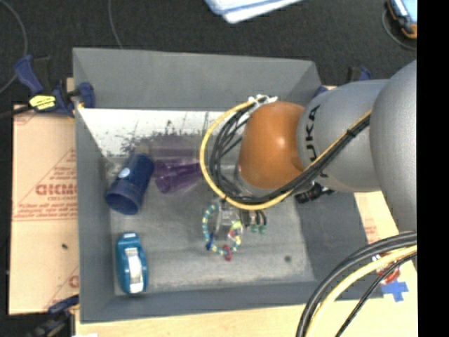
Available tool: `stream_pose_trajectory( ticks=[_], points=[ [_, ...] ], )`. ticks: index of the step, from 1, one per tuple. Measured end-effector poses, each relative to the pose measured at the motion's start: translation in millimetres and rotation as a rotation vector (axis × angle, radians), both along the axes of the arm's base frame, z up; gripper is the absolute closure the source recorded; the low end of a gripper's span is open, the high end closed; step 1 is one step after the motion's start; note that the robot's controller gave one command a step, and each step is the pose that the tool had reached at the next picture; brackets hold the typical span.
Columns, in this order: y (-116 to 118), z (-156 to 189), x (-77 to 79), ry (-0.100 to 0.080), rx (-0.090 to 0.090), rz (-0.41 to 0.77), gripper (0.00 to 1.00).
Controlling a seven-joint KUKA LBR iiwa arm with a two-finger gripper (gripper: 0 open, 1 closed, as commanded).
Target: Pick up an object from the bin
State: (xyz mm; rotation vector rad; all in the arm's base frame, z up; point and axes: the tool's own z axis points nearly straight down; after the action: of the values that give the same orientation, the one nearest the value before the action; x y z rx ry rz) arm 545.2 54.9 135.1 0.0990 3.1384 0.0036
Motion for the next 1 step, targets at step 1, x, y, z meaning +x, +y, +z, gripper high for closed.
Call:
stream_pose_trajectory(
  ticks=[1],
  points=[
    [0.5,5.3,2.4,-0.006,0.000,0.002,1.00]
  ],
)
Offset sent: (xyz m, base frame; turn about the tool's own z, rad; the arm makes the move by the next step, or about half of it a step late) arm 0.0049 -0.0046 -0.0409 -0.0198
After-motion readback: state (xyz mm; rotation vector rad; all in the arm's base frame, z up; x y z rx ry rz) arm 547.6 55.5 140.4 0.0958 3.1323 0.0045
